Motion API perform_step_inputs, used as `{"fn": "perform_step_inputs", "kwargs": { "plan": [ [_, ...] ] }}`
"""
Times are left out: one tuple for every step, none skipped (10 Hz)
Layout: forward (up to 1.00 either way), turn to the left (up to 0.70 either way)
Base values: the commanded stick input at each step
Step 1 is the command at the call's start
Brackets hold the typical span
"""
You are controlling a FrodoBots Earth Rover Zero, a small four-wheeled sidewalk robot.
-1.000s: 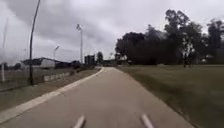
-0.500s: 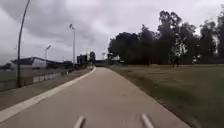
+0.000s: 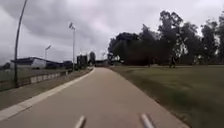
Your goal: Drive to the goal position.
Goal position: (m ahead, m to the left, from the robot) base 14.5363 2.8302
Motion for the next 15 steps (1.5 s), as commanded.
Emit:
{"fn": "perform_step_inputs", "kwargs": {
  "plan": [
    [0.98,0.00],
    [0.98,0.00],
    [0.98,0.00],
    [0.98,0.00],
    [0.98,0.00],
    [0.98,0.00],
    [0.98,0.00],
    [0.98,0.00],
    [0.98,0.00],
    [0.98,0.00],
    [0.98,0.00],
    [0.98,0.00],
    [0.98,0.00],
    [0.98,0.00],
    [0.98,0.00]
  ]
}}
